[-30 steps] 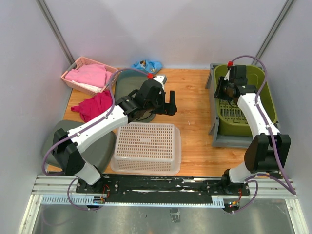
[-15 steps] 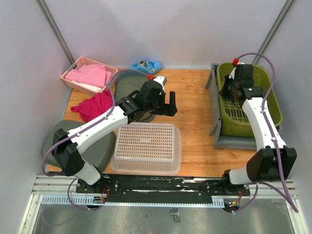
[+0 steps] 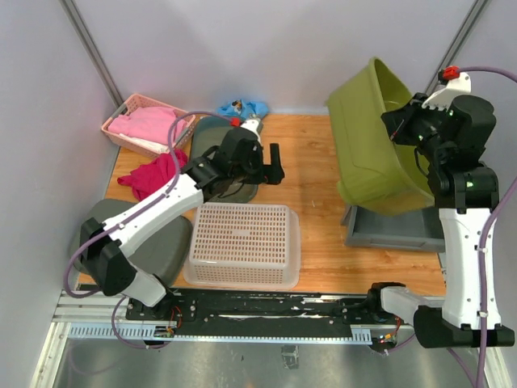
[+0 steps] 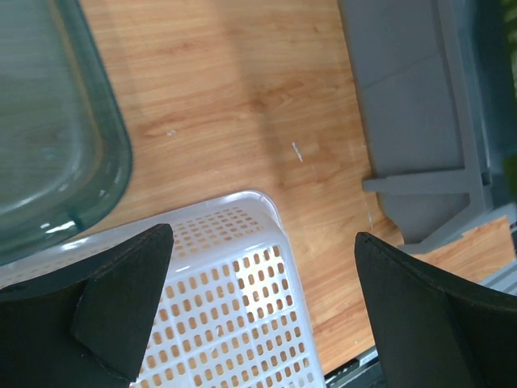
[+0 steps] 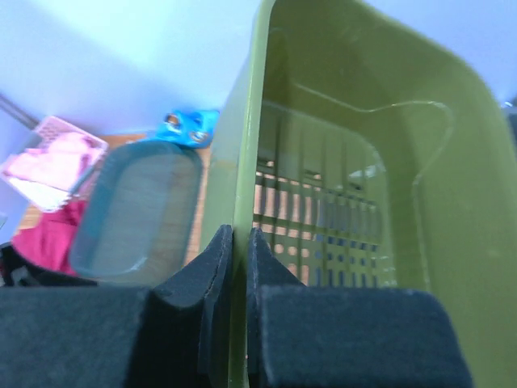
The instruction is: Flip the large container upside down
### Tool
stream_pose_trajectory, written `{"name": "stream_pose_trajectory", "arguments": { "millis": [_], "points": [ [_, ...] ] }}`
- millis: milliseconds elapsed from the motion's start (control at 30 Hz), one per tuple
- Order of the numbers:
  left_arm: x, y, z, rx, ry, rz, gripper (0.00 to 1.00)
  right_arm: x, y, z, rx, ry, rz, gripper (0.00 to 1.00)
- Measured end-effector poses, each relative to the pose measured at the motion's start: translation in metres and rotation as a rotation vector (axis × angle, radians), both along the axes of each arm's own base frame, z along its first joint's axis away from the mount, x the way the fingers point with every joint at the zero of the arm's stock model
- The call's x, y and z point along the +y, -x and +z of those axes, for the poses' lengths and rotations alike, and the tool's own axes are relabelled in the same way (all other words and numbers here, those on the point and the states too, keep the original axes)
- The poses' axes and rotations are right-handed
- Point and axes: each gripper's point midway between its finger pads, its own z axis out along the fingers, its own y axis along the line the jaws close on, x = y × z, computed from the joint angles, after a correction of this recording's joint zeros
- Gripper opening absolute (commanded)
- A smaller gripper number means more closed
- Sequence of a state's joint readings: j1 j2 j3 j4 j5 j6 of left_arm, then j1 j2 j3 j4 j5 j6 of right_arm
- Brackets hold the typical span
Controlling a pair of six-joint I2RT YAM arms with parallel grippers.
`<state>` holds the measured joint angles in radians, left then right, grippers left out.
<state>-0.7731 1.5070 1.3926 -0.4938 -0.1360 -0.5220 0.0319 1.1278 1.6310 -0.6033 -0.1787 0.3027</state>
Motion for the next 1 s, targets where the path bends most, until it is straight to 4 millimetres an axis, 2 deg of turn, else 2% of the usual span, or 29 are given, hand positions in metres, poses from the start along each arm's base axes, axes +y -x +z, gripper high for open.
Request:
{"name": "stream_pose_trajectory", "arguments": {
  "millis": [67, 200, 300, 400, 500, 633, 833, 900, 1000],
  "points": [
    [0.013, -0.005, 0.011, -0.012, 0.027, 0.038, 0.99, 0.009, 0.006, 0.013, -0.035, -0.029, 0.044, 0.01],
    [0.053, -0.011, 0.048, -0.072, 0.133, 0.151, 0.99, 0.03, 0.006, 0.029, -0.074, -0.108, 0.136, 0.01],
    [0.086, -0.007, 0.083, -0.145, 0.226, 0.236, 0.99, 0.046, -0.001, 0.036, -0.087, -0.176, 0.197, 0.01],
    [0.104, 0.0, 0.113, -0.212, 0.286, 0.273, 0.99, 0.07, -0.01, 0.038, -0.085, -0.223, 0.264, 0.01],
    [0.108, 0.005, 0.125, -0.237, 0.312, 0.278, 0.99, 0.095, -0.016, 0.035, -0.065, -0.246, 0.323, 0.01],
    [0.104, 0.006, 0.123, -0.224, 0.322, 0.264, 0.99, 0.118, -0.024, 0.04, -0.076, -0.276, 0.364, 0.01],
    [0.089, 0.011, 0.115, -0.199, 0.353, 0.186, 0.99, 0.123, -0.032, 0.064, -0.157, -0.32, 0.353, 0.01],
    [0.084, 0.012, 0.114, -0.194, 0.364, 0.16, 0.99, 0.124, -0.037, 0.065, -0.164, -0.33, 0.346, 0.01],
    [0.078, 0.013, 0.112, -0.187, 0.374, 0.133, 0.99, 0.128, -0.049, 0.056, -0.143, -0.332, 0.342, 0.0]
  ]
}}
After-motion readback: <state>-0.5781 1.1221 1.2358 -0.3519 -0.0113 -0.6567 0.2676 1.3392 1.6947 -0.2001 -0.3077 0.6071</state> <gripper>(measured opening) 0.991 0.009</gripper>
